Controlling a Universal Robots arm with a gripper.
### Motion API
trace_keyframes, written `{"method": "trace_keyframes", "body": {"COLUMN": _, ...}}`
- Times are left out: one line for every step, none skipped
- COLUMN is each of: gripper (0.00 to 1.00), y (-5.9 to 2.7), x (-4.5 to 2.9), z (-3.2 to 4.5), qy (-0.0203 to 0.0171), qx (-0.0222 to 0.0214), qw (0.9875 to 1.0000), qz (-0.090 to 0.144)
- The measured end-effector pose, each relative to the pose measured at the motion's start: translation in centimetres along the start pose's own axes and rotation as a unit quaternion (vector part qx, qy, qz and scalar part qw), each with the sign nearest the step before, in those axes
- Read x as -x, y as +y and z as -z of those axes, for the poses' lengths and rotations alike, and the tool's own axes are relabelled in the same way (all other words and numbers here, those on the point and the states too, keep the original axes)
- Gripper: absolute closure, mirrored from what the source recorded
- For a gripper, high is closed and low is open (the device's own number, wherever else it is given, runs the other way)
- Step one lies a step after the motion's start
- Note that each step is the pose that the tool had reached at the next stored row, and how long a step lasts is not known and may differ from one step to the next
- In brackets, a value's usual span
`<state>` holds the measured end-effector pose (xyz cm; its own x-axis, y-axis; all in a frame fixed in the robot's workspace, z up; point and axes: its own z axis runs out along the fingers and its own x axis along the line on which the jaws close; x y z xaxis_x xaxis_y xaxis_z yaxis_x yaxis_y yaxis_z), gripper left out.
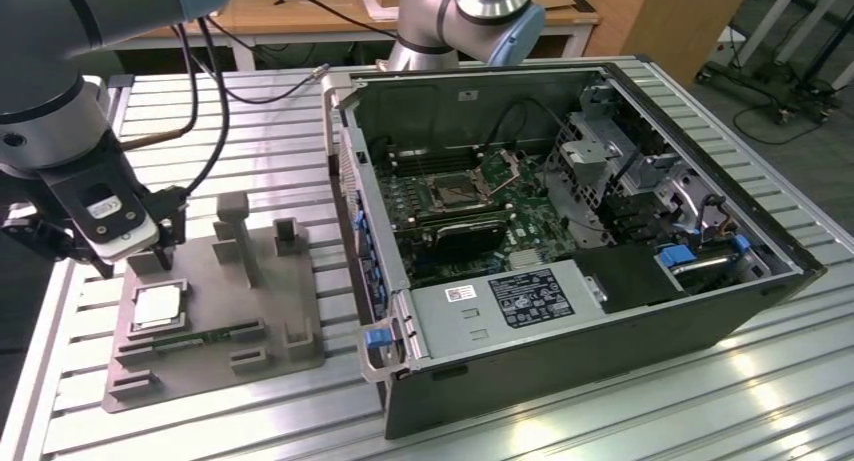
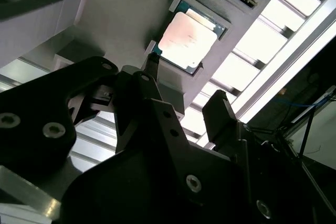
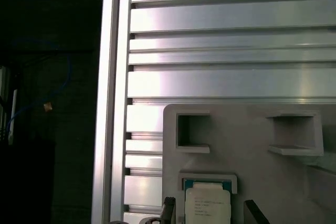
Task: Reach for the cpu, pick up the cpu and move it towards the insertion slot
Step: 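Pick up the cpu and move it towards the insertion slot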
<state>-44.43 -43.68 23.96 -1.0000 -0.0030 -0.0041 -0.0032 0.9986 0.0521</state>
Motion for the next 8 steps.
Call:
{"method": "trace_keyframes", "body": {"gripper": 0.39, "y": -0.12, "x": 0.00, "z": -0.06, "qy": 0.0000, "qx": 0.0000, "qw": 1.0000, "qz": 0.000}}
{"method": "trace_keyframes", "body": {"gripper": 0.39, "y": -0.24, "x": 0.00, "z": -0.11, "qy": 0.0001, "qx": 0.0000, "qw": 1.0000, "qz": 0.000}}
{"method": "trace_keyframes", "body": {"gripper": 0.39, "y": -0.33, "x": 0.00, "z": -0.19, "qy": 0.0001, "qx": 0.0000, "qw": 1.0000, "qz": 0.001}}
{"method": "trace_keyframes", "body": {"gripper": 0.39, "y": -0.42, "x": -0.01, "z": -0.29, "qy": 0.0002, "qx": 0.0000, "qw": 1.0000, "qz": 0.003}}
{"method": "trace_keyframes", "body": {"gripper": 0.39, "y": -0.49, "x": 0.00, "z": -0.39, "qy": 0.0002, "qx": 0.0000, "qw": 1.0000, "qz": 0.005}}
{"method": "trace_keyframes", "body": {"gripper": 0.39, "y": -0.56, "x": 0.00, "z": -0.52, "qy": 0.0003, "qx": 0.0000, "qw": 1.0000, "qz": 0.007}}
{"method": "trace_keyframes", "body": {"gripper": 0.39, "y": -0.62, "x": 0.00, "z": -0.68, "qy": 0.0004, "qx": 0.0000, "qw": 1.0000, "qz": 0.008}}
{"method": "trace_keyframes", "body": {"gripper": 0.39, "y": -0.67, "x": -0.01, "z": -0.85, "qy": 0.0005, "qx": -0.0001, "qw": 1.0000, "qz": 0.009}}
